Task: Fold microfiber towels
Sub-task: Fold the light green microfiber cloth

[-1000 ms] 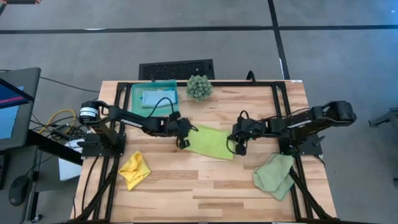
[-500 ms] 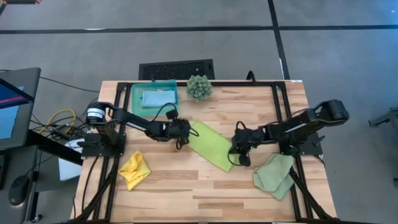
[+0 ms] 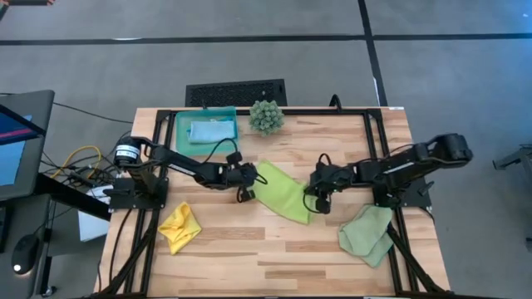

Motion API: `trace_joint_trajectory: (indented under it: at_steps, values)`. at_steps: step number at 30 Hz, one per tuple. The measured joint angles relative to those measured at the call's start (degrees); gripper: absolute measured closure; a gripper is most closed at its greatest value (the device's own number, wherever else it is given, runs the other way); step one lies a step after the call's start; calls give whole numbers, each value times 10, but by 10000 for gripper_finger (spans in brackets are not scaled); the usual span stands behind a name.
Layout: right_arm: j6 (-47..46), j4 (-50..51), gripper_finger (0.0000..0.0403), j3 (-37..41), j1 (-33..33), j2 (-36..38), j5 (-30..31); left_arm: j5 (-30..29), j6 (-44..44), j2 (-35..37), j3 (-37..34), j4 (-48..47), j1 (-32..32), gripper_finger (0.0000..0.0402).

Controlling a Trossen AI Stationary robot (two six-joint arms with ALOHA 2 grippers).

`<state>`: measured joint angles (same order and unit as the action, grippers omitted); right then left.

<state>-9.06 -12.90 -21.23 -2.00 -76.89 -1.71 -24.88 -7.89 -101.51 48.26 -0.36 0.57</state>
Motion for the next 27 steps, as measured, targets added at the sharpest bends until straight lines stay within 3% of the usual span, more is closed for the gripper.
trace_joint_trajectory:
  at_steps: [6, 12, 17, 21, 27]
  values:
    - [-19, 11, 302, 0, 3, -39, -100, -30, -4, 0, -27, -1, 6, 339]
    - [-30, 28, 233, 0, 3, 0, -199, -54, 10, 0, -32, -3, 20, 339]
    - [-17, 56, 212, 0, 2, 54, -198, -114, 39, 0, -32, -2, 33, 339]
    - [4, 85, 219, -1, 1, 84, -181, -124, 49, 0, -32, -2, 44, 339]
    - [3, 110, 244, -1, 4, 66, -48, -84, 39, 0, -32, 3, 42, 339]
